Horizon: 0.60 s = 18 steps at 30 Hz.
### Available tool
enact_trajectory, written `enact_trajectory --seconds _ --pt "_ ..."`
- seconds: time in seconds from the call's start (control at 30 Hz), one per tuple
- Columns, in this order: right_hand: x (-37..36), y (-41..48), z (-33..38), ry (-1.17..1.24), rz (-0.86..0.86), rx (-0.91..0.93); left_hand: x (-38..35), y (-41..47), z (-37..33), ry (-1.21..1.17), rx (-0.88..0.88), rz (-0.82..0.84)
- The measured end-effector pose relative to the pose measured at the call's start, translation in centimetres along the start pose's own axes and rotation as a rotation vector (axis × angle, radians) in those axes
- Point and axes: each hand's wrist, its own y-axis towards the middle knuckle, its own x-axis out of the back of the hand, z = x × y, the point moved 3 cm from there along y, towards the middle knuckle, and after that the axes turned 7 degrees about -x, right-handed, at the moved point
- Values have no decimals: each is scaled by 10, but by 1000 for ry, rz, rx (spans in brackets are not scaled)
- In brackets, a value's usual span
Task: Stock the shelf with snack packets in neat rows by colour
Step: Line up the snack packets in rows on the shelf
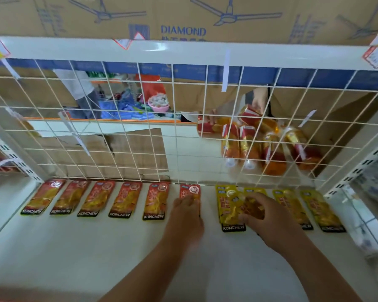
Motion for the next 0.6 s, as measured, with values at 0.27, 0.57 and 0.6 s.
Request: enact_trajectory --seconds 0.27,0.57,0.6 --pt "4 -8 -15 22 -87 -59 -1 -4 1 -49 -127 -76" --pt "19 -18 -54 -21 -245 -240 -10 -4 -49 -193 -447 -275" --pt "22 -18 -60 -25 -265 -255 -14 -3 -54 -197 -471 -278"
